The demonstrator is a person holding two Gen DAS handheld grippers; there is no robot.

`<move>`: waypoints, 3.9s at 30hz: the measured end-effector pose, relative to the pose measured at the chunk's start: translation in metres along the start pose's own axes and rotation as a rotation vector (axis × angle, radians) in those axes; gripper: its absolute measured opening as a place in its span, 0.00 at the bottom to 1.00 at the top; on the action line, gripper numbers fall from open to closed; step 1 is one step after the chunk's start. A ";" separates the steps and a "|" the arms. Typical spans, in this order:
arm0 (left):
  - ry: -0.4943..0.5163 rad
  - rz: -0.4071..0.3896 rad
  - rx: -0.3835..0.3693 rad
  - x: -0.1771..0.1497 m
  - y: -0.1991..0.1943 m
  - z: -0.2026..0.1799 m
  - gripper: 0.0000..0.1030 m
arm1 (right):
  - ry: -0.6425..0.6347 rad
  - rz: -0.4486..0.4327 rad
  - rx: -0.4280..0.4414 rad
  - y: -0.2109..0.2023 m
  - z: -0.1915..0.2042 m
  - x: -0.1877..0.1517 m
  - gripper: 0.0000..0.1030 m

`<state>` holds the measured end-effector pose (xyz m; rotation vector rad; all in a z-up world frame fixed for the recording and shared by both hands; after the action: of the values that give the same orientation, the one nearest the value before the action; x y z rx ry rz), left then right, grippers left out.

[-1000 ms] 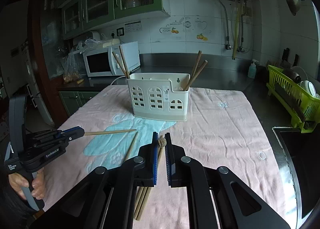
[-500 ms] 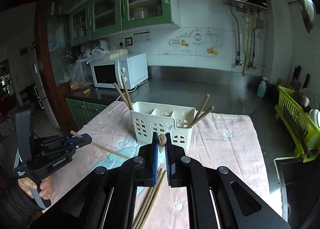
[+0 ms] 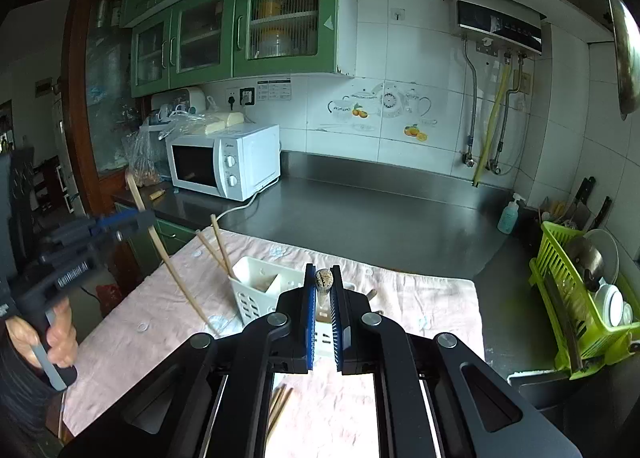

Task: Organize utensils
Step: 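Lift the left tool's chopstick over the white holder while the right tool carries its chopstick there, then open the left tool to drop its chopstick in the holder while the right tool releases its own, then lower both open tools onto the chopsticks left on the towel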

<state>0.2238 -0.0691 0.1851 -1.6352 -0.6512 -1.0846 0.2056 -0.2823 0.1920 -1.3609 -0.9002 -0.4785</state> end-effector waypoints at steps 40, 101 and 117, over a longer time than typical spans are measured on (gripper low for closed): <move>-0.087 0.048 0.091 0.004 0.062 0.027 0.24 | -0.010 0.068 -0.020 0.064 0.003 -0.009 0.21; -0.160 0.428 0.130 -0.276 -0.010 0.014 0.52 | 0.158 0.393 0.048 0.076 0.101 -0.315 0.19; -0.173 0.461 0.118 -0.290 -0.008 0.011 0.52 | 0.163 0.387 0.044 0.082 0.107 -0.310 0.14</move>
<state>0.0910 -0.0292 -0.0705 -1.6782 -0.4079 -0.5665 0.0545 -0.2255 -0.1047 -1.3936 -0.4946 -0.2639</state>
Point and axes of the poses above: each gripper's, at about its wrist camera, not at the fingertips, and y roughly the way its jaws point, z to its left, x to its top, the point moved 3 cm from there along y, roughly the way its jaws point, and after that the axes turned 10 degrees about z, right-handed, at the moved point
